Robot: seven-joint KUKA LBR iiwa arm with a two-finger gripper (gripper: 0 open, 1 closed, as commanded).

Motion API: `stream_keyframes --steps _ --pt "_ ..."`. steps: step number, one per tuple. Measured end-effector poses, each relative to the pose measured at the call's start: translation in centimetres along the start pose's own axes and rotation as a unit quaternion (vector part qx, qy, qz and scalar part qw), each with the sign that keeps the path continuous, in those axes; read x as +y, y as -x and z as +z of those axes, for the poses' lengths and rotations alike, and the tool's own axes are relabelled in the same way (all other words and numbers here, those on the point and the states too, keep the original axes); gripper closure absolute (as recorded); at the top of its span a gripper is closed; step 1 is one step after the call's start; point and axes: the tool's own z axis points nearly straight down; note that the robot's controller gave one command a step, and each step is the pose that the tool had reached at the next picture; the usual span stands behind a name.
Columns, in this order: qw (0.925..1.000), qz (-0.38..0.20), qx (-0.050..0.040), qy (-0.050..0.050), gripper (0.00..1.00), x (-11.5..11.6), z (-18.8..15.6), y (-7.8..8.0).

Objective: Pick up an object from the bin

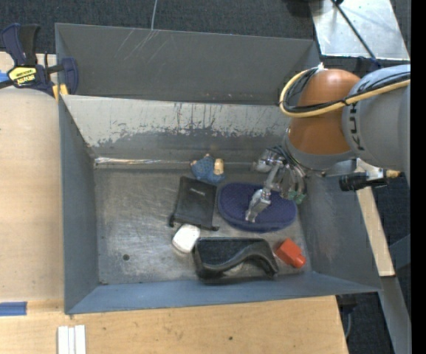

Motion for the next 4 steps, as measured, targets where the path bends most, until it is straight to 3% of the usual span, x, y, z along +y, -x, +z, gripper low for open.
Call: stream_keyframes --steps 1,2,3,4 --pt "0.9548 -0.297 -0.0137 -0.007 0.0 5.2 -0.3 -2.2" --pt "0.9551 -0.296 -0.0103 -0.007 1.0 5.2 -0.5 -2.3" --pt "0.9556 -0.294 -0.0075 -0.005 1.0 5.2 -3.6 -2.0" --pt "0.9561 -0.293 -0.0093 -0.004 1.0 5.3 -11.9 -1.8"
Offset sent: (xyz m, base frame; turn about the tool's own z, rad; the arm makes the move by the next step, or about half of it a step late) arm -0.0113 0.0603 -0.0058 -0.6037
